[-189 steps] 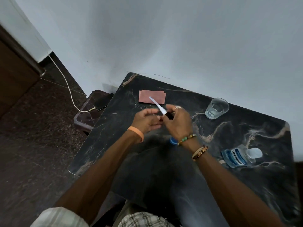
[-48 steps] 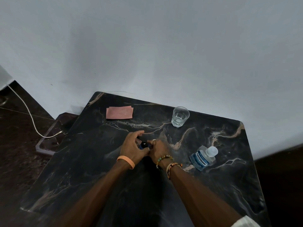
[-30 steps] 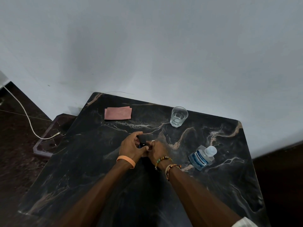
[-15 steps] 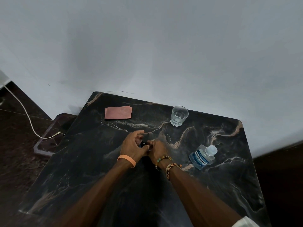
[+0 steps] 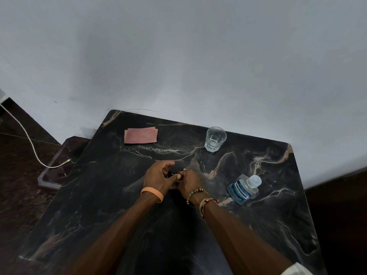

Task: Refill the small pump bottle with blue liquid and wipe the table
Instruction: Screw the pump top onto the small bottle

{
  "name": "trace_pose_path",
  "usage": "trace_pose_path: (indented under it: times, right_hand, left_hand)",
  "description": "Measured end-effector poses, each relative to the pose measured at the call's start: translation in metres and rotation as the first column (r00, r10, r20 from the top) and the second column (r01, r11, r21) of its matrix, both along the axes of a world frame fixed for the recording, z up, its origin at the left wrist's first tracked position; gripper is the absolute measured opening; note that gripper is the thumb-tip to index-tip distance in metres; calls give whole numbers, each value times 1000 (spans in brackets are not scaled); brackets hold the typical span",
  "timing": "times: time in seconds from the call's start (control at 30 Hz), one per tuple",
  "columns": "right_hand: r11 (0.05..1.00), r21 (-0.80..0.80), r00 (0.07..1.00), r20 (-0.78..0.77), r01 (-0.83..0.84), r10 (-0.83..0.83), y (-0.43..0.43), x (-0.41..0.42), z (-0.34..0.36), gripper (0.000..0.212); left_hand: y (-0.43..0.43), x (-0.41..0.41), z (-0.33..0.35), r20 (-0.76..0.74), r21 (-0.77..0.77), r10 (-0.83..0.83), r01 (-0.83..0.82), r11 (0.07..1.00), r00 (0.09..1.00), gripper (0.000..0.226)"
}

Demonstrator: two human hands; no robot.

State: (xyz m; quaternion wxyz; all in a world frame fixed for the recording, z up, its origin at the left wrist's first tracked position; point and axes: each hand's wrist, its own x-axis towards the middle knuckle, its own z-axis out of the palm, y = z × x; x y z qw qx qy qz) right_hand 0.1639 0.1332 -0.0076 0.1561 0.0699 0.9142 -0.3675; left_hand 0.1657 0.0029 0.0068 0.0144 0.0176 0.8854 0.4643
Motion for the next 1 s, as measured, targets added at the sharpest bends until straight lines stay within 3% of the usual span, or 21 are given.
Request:
trace_pose_path:
  times: [0.13,0.27,0.4,0.5,0.63,0.83,1.0]
  right_hand:
    - [995,-96,1000,10,15,-14,2,1,-2,19]
    - [999,-40,1000,8,-17,17,3,-1,-5,31]
    - [995,-104,999,35,-3,7,2,-2,-5,29]
    - [998,-61,999,27,-25,27,3,-2,-6,31]
    - [999,-7,999,-17,-40,40,4,0,-4,30]
    - [996,-71,998,1,-57,57,5,0,-1,35]
    - [995,-95,999,-13,-33,32,6,3,1,28]
  left_hand:
    - [-3,-2,-4,38,49,-30,28,998,999,53]
    - [-3,-2,-6,-5,-43,-52,52,998,999,56]
    - [-2,-1,-5,-29,-27,-25,25,999,999,45]
    - [-5,-2,-7,-3,33,-39,40,999,999,50]
    - [-7,-3,-8,-22,-65,-64,62,996,998,55]
    - [-9,-3,-8,3,-7,-67,67,998,998,47]
    - [-11,-1,-6,-57,-74,-89,85,994,994,47]
